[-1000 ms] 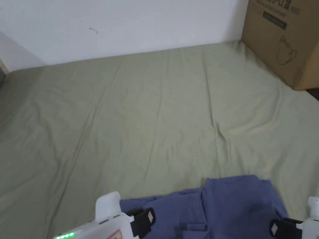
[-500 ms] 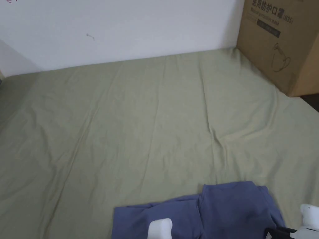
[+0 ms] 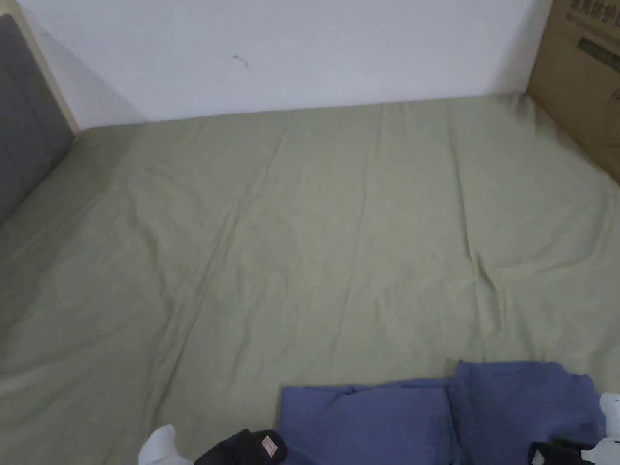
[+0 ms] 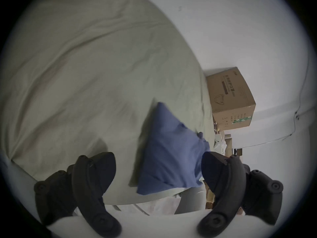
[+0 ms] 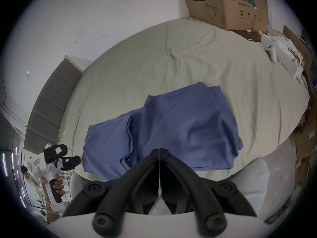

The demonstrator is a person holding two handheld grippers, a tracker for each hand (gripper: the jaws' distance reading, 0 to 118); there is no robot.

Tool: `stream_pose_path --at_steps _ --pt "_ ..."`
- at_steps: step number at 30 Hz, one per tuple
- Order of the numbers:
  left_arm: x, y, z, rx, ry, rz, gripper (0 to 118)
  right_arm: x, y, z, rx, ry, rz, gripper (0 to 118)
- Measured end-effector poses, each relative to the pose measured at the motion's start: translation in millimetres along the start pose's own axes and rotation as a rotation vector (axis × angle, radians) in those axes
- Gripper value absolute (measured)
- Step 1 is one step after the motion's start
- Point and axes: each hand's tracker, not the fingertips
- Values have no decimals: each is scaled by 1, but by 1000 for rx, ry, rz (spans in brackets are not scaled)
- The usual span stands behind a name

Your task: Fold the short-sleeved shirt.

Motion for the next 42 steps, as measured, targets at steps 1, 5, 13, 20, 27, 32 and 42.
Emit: stream_pose_path --at_steps 1,5,13,20,27,32,42 --pt "-4 -3 -8 -5 -31 6 99 -5 0 -2 -9 4 15 0" --pt "-6 -14 -47 -105 -182 73 80 -19 2 -7 -21 5 56 0" --pt "-1 -16 -60 -123 -189 18 17 -26 6 -1 -25 -4 88 0" --pt "-30 31 33 26 -69 -59 17 -25 10 -3 -23 -5 79 0" --pt "-62 65 116 132 253 -111 17 -32 4 -13 -39 37 84 0" --pt "-13 53 119 201 241 -186 17 -31 0 -16 -54 58 77 0" --pt "159 -23 6 2 106 -696 25 6 1 -4 -20 44 -4 0"
